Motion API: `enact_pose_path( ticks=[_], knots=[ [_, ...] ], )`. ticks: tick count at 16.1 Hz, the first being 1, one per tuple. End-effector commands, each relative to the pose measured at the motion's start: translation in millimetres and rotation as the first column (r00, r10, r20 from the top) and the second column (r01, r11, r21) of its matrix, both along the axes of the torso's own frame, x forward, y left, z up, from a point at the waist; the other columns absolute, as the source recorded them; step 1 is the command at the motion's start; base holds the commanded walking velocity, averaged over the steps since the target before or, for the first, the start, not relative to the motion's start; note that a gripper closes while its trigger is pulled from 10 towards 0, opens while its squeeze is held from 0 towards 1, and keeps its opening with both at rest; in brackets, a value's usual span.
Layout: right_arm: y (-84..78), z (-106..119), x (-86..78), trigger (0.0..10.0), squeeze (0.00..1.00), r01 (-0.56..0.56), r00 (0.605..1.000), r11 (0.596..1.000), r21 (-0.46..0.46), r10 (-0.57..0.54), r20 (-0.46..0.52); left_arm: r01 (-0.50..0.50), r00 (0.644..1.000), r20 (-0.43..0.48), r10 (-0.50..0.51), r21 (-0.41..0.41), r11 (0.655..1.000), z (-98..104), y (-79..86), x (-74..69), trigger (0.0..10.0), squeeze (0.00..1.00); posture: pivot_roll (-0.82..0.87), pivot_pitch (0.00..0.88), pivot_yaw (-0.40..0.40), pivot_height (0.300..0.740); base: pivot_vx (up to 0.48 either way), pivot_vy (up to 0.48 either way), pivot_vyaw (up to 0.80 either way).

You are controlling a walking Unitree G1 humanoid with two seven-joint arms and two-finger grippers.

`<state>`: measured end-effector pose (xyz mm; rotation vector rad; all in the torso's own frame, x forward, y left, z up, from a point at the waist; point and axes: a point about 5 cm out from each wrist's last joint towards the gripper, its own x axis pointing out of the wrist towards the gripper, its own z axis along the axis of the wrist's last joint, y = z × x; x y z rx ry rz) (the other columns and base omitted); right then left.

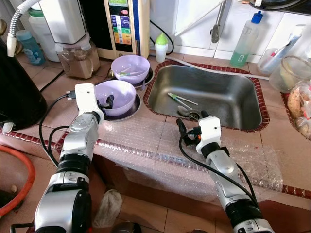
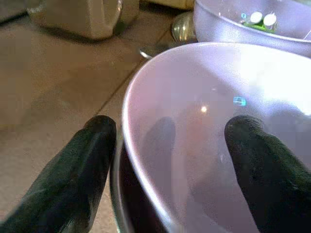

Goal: Kitchen organization

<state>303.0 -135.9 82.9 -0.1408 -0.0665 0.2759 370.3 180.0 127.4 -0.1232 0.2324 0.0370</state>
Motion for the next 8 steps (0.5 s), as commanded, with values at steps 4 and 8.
enact_pose_path(
  ticks=[4,8],
  knots=[
    [9.0,2.1,-1.6,10.0,0.22,-0.054,0.999,0.999,-0.006,0.054,-0.003,0.012,0.999,-0.033,-0.014,-0.045,0.999,0.5,2.5,2.1,0.0,0.00,-0.02,0.000,0.040,0.740,0.000,0.000,0.00],
    [8.9,2.0,-1.0,10.0,0.00,-0.042,0.999,0.999,0.007,0.042,-0.008,0.018,0.999,-0.039,-0.020,-0.052,0.998,0.3,2.3,2.3,0.0,0.00,-0.02,0.000,0.040,0.740,0.000,0.000,0.00]
  ],
)
